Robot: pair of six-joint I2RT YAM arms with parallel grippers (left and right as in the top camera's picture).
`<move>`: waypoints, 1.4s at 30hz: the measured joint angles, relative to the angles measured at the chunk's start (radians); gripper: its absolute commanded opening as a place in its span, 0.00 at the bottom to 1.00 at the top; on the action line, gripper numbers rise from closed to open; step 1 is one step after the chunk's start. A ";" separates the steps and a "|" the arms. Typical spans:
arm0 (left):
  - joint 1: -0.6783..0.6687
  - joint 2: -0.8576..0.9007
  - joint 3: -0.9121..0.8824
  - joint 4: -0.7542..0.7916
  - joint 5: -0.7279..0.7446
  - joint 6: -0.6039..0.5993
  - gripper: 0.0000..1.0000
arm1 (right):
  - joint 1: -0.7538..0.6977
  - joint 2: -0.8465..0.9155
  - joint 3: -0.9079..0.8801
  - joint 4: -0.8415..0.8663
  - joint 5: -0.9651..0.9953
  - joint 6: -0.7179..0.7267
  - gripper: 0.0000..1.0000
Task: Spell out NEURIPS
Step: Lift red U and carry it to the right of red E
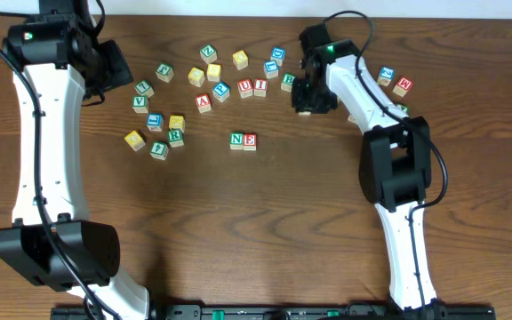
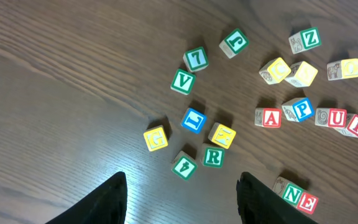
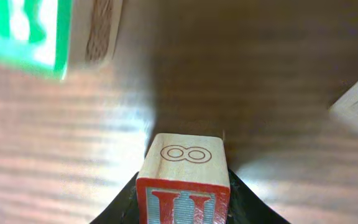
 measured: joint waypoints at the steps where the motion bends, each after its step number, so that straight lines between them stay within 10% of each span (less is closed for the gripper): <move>1: 0.000 0.000 0.000 0.001 0.000 0.000 0.56 | 0.006 0.000 0.000 -0.016 -0.003 -0.009 0.31; 42: 0.000 0.000 0.000 0.000 0.000 0.000 0.56 | 0.225 -0.002 0.001 -0.208 -0.081 -0.018 0.35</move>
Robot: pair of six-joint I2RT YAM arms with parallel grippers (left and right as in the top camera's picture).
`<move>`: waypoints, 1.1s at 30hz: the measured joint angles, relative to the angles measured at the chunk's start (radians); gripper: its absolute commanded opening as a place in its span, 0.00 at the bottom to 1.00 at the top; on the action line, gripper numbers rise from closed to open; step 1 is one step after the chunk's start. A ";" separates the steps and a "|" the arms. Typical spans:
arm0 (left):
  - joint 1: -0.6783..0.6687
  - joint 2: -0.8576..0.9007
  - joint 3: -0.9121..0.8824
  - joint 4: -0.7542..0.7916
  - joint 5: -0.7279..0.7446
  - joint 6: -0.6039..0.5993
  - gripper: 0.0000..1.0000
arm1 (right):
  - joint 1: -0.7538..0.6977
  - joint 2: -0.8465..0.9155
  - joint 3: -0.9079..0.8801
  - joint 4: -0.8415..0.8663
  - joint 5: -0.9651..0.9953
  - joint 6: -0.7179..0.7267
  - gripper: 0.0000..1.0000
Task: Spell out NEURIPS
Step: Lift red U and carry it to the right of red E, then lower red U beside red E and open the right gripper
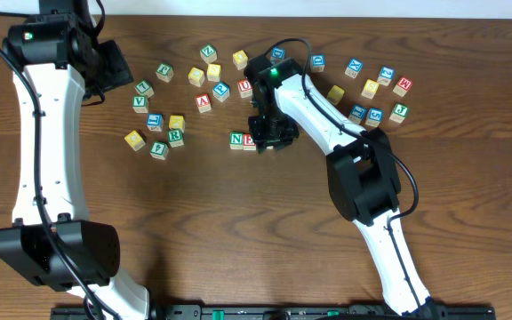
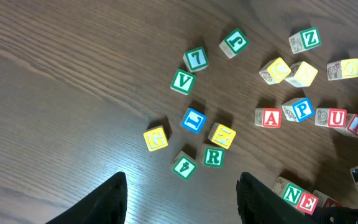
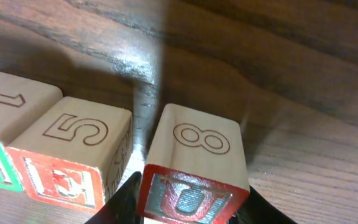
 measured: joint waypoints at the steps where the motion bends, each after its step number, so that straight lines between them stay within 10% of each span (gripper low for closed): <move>1: 0.000 0.000 0.000 0.000 0.000 0.000 0.56 | 0.000 0.000 0.000 -0.003 0.000 0.000 0.35; 22: 0.000 0.000 0.000 0.000 0.000 0.000 0.56 | 0.002 -0.083 -0.001 -0.043 0.003 -0.009 0.35; 33: 0.000 0.002 0.000 0.000 0.000 0.000 0.56 | -0.028 -0.193 -0.001 0.066 0.174 0.026 0.01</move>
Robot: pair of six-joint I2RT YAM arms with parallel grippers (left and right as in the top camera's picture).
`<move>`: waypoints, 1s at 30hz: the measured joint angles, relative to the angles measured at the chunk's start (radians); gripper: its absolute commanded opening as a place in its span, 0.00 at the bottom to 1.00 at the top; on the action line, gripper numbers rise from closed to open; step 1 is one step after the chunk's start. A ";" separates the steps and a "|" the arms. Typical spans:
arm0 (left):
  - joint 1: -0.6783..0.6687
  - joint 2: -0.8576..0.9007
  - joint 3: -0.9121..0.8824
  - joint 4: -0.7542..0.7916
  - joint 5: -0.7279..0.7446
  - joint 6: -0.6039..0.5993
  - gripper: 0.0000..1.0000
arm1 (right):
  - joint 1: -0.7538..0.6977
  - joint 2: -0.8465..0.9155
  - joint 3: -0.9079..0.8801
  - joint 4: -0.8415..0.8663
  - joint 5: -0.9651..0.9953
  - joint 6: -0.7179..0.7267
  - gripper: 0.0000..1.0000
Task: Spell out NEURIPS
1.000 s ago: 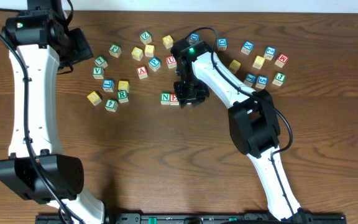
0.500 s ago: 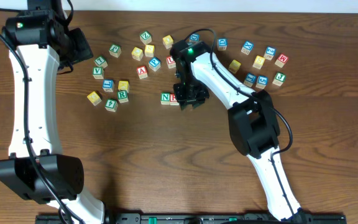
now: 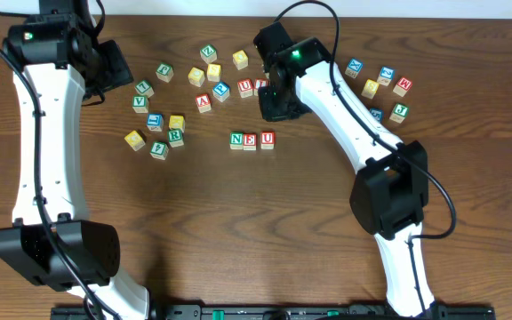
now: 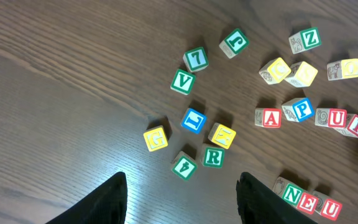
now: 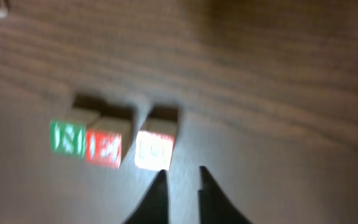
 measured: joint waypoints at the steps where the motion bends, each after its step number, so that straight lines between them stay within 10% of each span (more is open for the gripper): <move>1: 0.000 0.001 0.000 0.000 0.000 0.000 0.56 | 0.000 0.007 0.000 0.013 0.006 0.000 0.01; 30: 0.000 0.036 0.000 0.000 0.000 0.000 0.56 | 0.046 0.123 -0.003 0.095 0.018 0.000 0.01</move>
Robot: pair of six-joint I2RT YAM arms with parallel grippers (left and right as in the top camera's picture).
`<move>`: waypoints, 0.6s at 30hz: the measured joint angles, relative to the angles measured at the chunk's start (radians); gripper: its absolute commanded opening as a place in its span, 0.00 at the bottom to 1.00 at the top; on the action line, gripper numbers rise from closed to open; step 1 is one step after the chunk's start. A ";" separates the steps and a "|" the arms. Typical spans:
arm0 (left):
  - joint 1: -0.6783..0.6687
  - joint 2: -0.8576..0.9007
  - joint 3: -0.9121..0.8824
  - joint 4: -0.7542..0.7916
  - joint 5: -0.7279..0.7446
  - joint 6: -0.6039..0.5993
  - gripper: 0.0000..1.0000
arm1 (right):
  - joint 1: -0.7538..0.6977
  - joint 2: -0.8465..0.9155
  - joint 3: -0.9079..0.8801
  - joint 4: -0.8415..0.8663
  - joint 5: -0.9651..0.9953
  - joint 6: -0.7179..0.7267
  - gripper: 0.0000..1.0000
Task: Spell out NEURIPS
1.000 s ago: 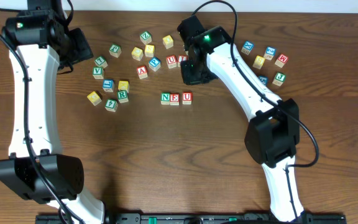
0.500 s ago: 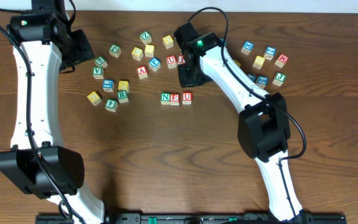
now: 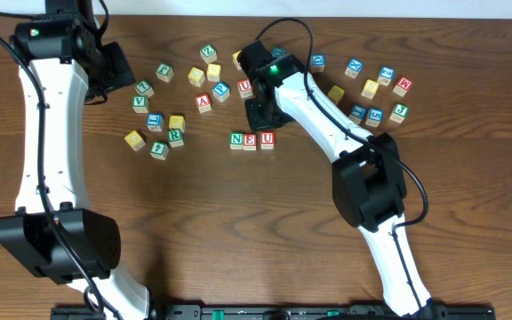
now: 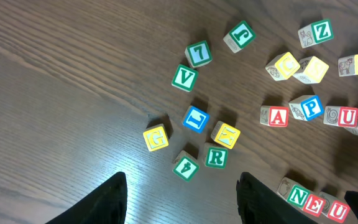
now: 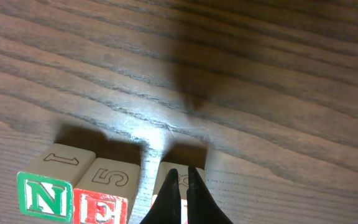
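Three blocks stand in a row: green N, red E and red U. My right gripper is shut and empty, low over the table with its tips just in front of the U block, next to E and N. In the overhead view the right gripper sits just behind the row. My left gripper hangs open and empty, high over the left cluster. The green R, blue P and red I lie loose.
Loose blocks lie scattered at the back left and back middle. Another group lies at the back right. A second red U and a red A sit behind the row.
My right gripper was high and slightly open, well back from the row. Now it is low, shut, with its tips at the U block. The left arm has shifted slightly.
At first N and E stood alone while my right gripper held the red U at the back right. Then it held the U down beside E. Later the U stood free in the row with the gripper raised. Now the gripper is low at the U, shut.
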 measured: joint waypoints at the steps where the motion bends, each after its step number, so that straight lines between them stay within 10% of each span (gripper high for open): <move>1: 0.000 0.000 0.000 0.000 0.000 0.000 0.56 | 0.000 0.001 0.000 0.001 0.000 0.000 0.01; 18: 0.000 0.000 0.000 0.000 0.000 0.000 0.56 | 0.020 0.014 0.000 -0.020 0.000 0.000 0.01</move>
